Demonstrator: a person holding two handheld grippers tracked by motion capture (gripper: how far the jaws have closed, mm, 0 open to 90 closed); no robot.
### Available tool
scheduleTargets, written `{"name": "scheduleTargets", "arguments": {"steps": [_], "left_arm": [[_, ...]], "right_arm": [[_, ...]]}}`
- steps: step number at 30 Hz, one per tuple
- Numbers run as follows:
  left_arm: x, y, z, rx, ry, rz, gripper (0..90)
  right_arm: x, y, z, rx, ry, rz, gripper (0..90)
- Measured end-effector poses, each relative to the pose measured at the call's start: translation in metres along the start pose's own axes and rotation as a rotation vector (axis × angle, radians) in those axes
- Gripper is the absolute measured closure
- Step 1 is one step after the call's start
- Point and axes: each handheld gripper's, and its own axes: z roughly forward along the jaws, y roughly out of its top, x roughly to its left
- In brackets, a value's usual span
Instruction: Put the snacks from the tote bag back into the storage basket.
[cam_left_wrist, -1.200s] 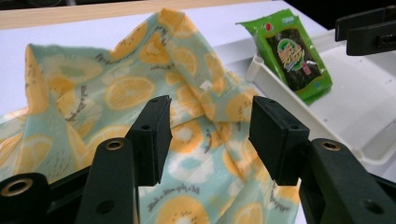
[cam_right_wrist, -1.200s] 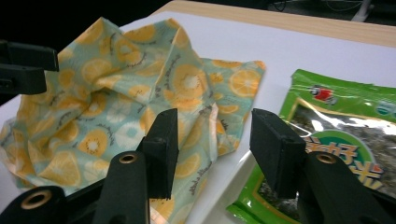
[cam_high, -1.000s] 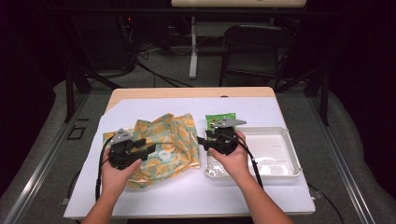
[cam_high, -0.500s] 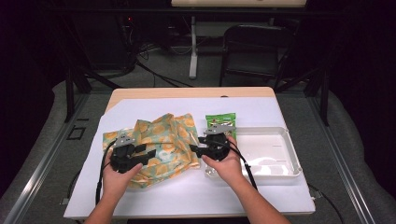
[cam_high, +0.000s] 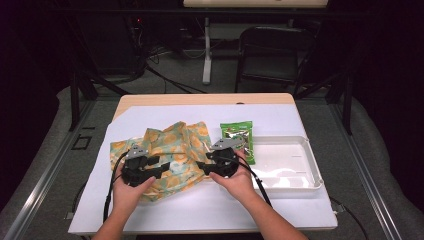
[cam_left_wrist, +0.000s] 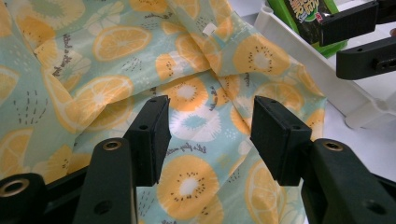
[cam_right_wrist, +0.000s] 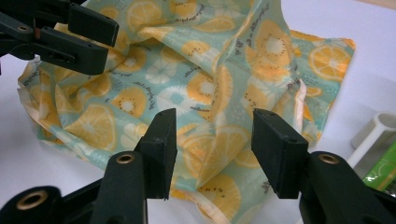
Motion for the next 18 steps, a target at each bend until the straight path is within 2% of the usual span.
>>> {"name": "scheduleTargets", "arguments": {"steps": [18], "left_arm": [[-0.001,-0.001,0.002,0.006,0.000,0.003,46.9]], "right_arm": [[0.012,-0.002,0.007,0.021,0.023,-0.035,50.9]]}}
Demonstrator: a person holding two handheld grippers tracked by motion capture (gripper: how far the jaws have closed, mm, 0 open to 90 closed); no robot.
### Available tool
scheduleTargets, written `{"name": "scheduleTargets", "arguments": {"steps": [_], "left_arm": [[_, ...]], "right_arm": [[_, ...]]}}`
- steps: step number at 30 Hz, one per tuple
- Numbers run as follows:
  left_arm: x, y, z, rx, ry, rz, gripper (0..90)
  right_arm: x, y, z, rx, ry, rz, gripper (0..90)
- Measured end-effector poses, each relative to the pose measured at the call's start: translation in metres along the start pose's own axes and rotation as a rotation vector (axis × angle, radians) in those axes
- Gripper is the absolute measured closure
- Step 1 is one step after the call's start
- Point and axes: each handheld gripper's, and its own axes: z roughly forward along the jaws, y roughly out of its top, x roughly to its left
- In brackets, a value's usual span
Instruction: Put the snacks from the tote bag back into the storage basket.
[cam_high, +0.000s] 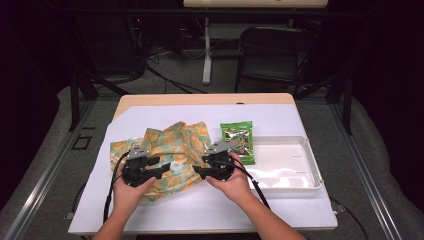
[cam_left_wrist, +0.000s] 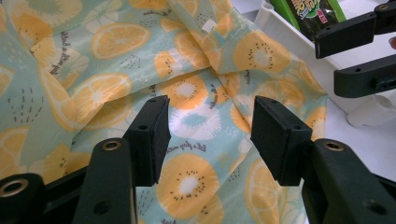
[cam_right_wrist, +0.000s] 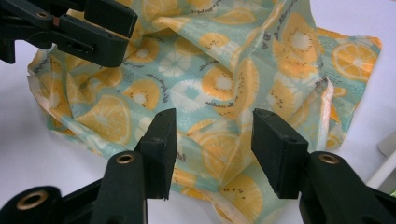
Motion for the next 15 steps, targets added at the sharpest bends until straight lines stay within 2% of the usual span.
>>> {"name": "scheduleTargets", "arguments": {"steps": [15], "left_arm": [[0.0009,-0.0003,-0.0002,0.002,0.005,0.002,46.7]], "right_arm": [[0.0057,-0.0012,0.0041,0.022,0.004,-0.026,50.1]]}}
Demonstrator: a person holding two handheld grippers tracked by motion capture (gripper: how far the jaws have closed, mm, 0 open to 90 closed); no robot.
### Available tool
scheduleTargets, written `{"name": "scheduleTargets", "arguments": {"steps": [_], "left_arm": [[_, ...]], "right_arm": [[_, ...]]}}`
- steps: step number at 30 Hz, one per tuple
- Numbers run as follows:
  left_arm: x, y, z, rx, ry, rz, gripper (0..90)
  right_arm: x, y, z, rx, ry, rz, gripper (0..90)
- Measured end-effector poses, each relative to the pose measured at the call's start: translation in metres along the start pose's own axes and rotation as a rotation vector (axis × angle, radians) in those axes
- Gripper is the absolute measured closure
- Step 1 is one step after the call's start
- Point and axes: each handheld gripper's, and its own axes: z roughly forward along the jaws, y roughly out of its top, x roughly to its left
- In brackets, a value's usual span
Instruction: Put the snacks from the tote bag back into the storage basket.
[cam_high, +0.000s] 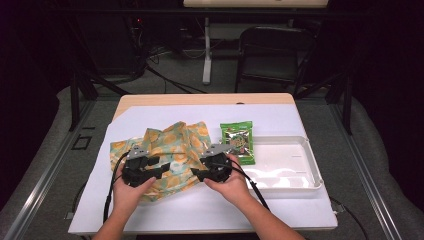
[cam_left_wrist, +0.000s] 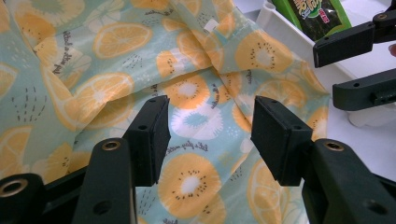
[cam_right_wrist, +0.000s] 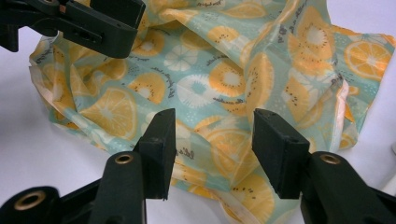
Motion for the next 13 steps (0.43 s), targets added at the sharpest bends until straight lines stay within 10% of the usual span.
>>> {"name": "scheduleTargets", "arguments": {"steps": [13], "left_arm": [[0.0020,0.0001,-0.0008,-0.014,0.002,-0.010,46.5]], "right_arm": [[0.0049,0.0012,-0.0008,-0.013,0.010,-0.006,49.8]]}}
